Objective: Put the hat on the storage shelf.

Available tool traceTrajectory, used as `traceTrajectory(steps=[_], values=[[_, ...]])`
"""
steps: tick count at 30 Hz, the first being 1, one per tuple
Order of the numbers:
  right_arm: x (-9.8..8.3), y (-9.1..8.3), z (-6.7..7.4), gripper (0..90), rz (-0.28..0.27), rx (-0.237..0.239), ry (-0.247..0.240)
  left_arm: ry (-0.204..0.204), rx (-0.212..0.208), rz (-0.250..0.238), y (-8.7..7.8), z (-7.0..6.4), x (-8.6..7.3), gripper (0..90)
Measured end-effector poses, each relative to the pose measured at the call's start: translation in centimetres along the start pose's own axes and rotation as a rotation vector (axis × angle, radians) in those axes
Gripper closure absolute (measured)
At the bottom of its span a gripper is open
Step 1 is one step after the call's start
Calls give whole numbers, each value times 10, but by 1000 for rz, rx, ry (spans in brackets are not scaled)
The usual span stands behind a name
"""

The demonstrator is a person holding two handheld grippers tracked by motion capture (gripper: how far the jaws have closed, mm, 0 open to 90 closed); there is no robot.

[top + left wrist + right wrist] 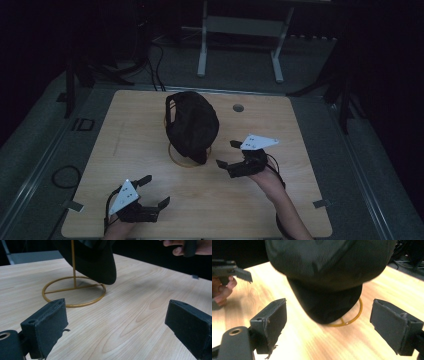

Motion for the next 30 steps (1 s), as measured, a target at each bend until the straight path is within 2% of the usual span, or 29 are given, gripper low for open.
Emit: traceTrajectory(steps=[6,16,21,24,30], values=[[-18,-1,-4,140,5,10,23,0,1,4,1,1,-2,45],[-50,-6,-9,141,34,27,29,-8,3,24,3,3,-7,45],[-65,-8,-7,141,42,74,8,-9,0,29,4,2,-8,45],[-73,-9,-6,141,52,77,-11,-4,-3,33,4,2,-8,45],[-84,-13,-12,141,59,52,5,-6,1,32,4,2,-8,46]])
Point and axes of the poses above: each handheld gripper's, and its own axes: y roughly forward along the jaws, x roughly out of its top, z roughly to its left, the point moved 8 cm from there along y, roughly forward along the jaws, and after that the axes turned 15 degrees about y, right-handed, at the moved point
